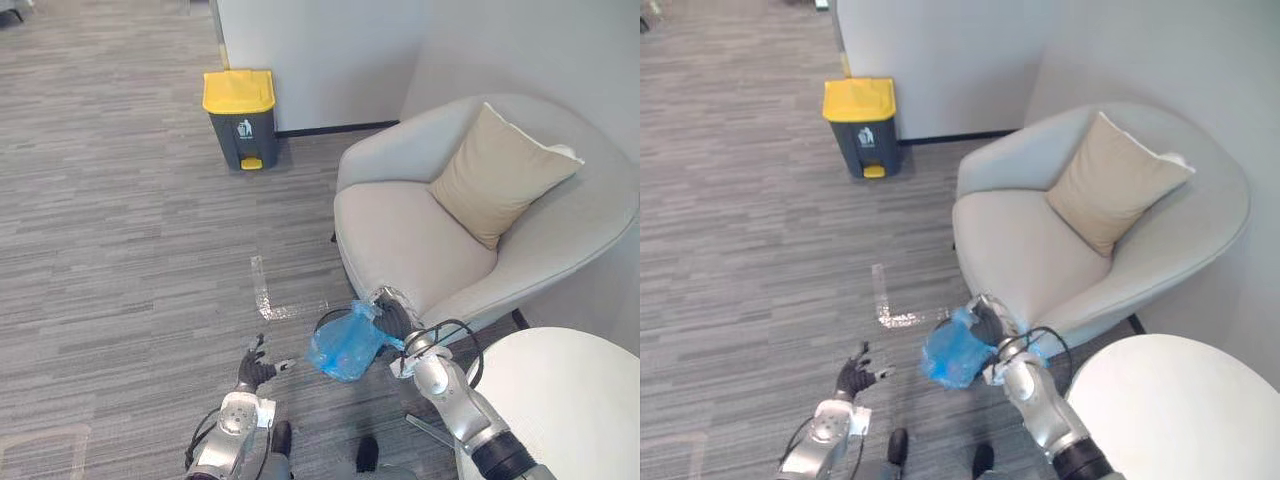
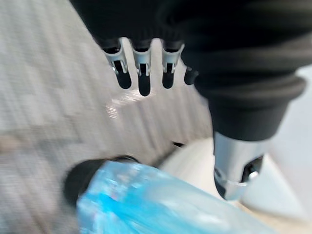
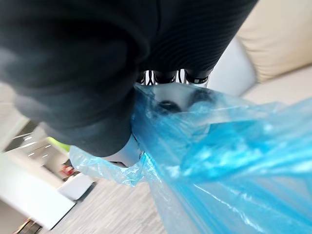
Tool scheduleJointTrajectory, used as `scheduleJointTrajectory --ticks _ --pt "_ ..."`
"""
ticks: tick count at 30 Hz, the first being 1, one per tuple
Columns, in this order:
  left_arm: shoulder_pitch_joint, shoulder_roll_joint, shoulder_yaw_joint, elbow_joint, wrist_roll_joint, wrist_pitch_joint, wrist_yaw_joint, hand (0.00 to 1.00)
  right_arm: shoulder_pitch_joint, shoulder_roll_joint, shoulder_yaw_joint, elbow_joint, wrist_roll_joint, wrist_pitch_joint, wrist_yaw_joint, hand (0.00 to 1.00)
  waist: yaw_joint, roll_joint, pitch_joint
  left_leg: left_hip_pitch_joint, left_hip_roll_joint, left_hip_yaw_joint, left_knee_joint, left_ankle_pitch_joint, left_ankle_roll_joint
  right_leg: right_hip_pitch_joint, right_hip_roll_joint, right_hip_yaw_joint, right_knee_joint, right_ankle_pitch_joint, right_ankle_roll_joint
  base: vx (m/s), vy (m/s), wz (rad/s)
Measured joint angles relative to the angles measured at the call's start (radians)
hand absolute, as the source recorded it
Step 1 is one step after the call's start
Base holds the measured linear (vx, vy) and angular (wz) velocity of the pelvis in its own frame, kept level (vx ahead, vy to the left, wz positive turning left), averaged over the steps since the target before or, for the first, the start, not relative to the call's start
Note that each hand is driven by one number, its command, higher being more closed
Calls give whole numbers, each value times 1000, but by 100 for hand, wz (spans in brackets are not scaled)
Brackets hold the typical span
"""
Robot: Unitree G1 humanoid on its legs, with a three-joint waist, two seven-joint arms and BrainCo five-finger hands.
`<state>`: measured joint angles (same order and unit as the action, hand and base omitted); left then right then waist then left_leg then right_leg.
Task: Gather rubbish on tea table into small bin, then transfer packed bag to large trash can.
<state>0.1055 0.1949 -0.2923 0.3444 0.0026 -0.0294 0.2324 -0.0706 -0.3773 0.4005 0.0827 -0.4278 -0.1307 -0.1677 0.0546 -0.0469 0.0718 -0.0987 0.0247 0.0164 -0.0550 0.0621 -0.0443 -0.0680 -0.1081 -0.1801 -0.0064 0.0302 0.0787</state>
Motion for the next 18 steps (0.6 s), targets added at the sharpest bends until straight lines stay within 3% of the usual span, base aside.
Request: scheduleJointTrajectory --ticks 7,18 --pt "16 41 -56 -116 91 -9 1 0 -1 -72 37 -54 61 -15 21 100 -8 -1 -15 41 0 14 -42 19 4 19 3 17 -18 6 3 28 2 -7" --pt "-11 62 -115 -263 223 -9 44 0 -47 -59 77 -108 165 -28 22 100 -22 -4 -28 65 0 29 -47 18 6 37 5 34 -31 8 1 16 0 -5"
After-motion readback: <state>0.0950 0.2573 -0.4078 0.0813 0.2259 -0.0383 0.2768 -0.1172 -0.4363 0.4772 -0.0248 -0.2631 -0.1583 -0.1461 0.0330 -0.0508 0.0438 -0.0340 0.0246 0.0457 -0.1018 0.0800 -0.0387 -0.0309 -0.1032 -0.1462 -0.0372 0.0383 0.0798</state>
